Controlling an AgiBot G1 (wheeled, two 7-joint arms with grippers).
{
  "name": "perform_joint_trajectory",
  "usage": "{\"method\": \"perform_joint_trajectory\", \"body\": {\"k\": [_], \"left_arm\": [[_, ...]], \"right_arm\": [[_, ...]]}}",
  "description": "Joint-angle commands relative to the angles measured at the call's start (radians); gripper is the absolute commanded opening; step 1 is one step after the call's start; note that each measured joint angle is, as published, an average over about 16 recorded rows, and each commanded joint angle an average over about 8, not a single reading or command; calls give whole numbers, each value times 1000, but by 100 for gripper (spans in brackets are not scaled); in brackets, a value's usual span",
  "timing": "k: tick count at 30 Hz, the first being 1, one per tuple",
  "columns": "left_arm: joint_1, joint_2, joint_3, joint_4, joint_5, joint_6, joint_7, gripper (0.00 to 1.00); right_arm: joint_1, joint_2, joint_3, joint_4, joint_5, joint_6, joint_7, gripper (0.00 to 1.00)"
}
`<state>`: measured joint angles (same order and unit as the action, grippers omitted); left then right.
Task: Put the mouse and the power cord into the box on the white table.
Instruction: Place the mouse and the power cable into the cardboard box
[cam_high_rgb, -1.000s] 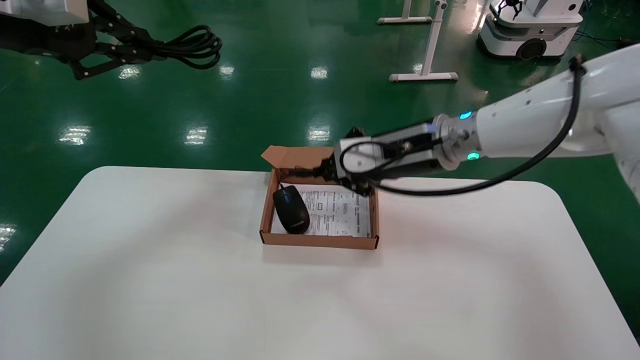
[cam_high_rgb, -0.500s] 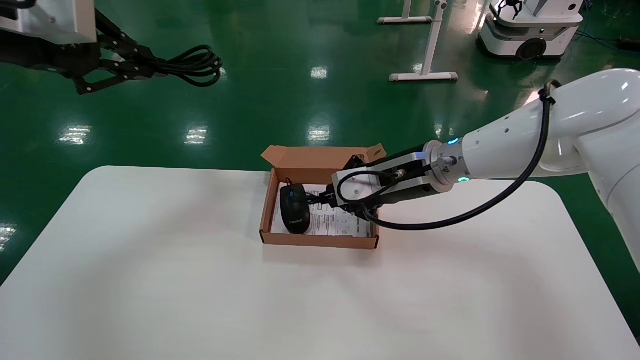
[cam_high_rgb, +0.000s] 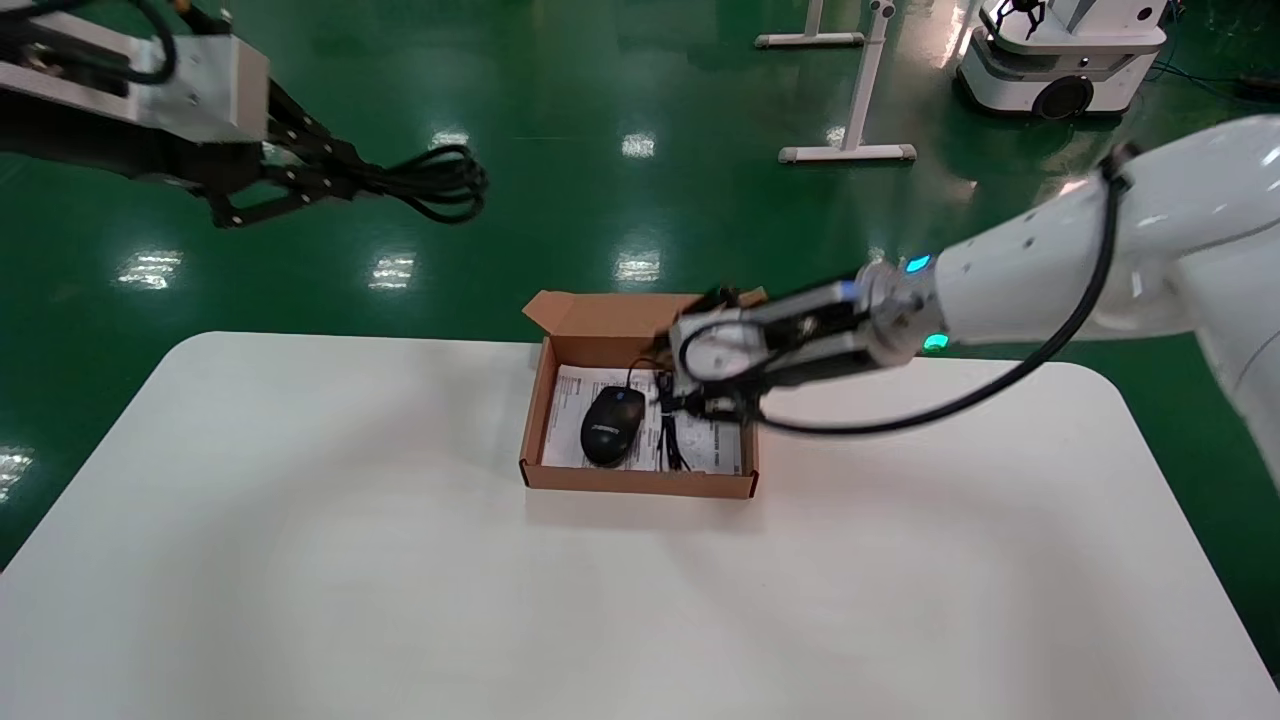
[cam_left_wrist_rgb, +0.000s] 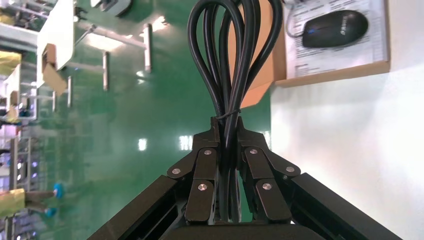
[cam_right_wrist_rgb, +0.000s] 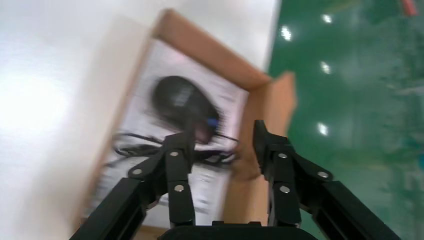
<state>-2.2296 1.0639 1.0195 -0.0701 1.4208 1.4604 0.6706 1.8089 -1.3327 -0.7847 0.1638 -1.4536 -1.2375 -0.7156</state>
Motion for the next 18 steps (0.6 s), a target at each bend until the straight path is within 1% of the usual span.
{"method": "perform_joint_trajectory", "body": {"k": [1,5,10,13,18], "left_arm": [[8,11,2,0,2,-1,4,0],[53,57,-4,1,-7,-20,25,0],[154,148,-13,19,-23,-76,36,0],[218,212,-17,30,-30,-153,37,0],[317,285,-25,-3,-44,-341,39,0]], "right_arm": [[15,3,5,-8,11,2,3,100],[64,37,20,-44,31,6,-1,100],[110,113,26,-89,36,-7,-11,100],[128,167,23,-112,30,-28,-16,100],[147,250,11,-136,12,-64,-28,100]]}}
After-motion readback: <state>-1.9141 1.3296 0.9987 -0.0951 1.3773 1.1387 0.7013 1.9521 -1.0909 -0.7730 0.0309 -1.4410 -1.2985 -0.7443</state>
